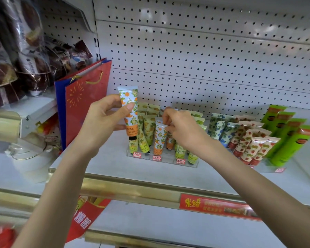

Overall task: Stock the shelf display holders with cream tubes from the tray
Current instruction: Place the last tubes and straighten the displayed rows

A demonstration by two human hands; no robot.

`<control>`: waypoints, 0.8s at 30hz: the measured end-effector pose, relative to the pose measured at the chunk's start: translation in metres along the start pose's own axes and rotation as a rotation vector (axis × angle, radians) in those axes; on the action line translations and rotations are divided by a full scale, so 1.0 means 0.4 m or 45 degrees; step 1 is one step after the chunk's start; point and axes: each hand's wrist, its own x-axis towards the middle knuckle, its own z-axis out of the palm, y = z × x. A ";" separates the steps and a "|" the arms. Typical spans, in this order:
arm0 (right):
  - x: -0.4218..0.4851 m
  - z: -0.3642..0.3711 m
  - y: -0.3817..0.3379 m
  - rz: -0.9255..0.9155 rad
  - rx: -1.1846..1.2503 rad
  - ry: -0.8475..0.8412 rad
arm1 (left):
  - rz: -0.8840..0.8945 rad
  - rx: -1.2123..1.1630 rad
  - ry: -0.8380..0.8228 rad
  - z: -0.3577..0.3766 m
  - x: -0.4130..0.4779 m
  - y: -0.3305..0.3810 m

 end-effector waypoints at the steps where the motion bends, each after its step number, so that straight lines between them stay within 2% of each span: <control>1: -0.001 -0.001 0.000 -0.001 -0.002 -0.002 | 0.000 0.001 -0.004 0.003 -0.001 0.001; 18: -0.005 0.000 -0.008 -0.031 0.066 0.102 | -0.025 0.042 -0.010 0.031 -0.022 0.011; 24: -0.003 -0.006 -0.005 -0.045 0.059 0.056 | -0.027 0.046 -0.014 0.041 -0.024 0.011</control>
